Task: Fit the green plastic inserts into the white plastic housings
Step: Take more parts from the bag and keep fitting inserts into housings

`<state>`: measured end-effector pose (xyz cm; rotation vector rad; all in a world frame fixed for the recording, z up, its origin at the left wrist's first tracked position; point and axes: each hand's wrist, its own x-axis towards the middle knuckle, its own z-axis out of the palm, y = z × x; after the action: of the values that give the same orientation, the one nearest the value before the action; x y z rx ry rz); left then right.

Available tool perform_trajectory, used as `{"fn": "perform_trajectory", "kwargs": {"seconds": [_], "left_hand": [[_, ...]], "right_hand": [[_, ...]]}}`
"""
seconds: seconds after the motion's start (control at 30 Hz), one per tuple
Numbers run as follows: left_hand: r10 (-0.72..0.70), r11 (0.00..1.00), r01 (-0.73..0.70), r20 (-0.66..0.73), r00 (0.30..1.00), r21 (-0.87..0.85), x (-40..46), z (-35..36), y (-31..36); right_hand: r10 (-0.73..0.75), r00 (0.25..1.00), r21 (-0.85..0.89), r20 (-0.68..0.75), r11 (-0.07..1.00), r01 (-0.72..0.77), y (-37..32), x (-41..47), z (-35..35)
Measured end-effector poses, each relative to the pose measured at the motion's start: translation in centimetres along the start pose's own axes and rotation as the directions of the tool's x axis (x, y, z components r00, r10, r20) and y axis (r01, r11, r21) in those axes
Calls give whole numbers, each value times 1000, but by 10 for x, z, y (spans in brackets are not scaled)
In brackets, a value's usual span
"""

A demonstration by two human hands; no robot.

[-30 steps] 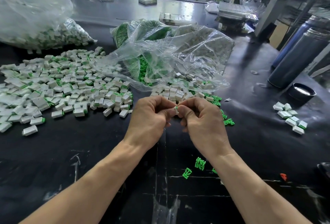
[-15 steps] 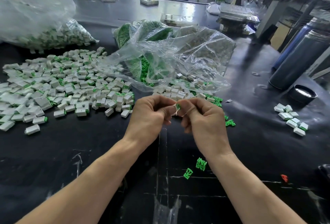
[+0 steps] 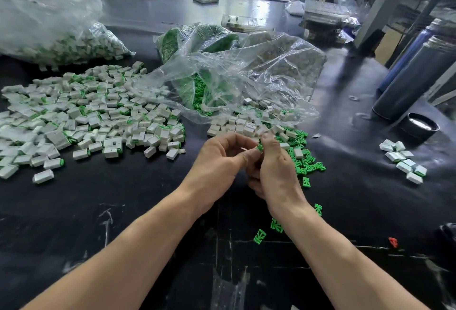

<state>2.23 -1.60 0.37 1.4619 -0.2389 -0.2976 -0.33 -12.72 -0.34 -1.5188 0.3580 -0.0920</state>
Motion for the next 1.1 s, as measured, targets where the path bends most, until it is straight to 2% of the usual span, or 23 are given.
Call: {"fn": "perform_trajectory", "kwargs": {"seconds": [0.2,0.47,1.1], "left_hand": [[17,1000,-17,-28,999,-1,-1,1,-3],[32,999,-32,-11,999,1,0,-1,-3],[45,999,-45,-43,998,15,0,-1,-7]], "right_hand": [[-105,989,-116,-100,989,93,9,7,5],[-86,993,-16,-85,996,85,17,12,3],[-206,974,-131,-96,972,192,18,15,4]]}}
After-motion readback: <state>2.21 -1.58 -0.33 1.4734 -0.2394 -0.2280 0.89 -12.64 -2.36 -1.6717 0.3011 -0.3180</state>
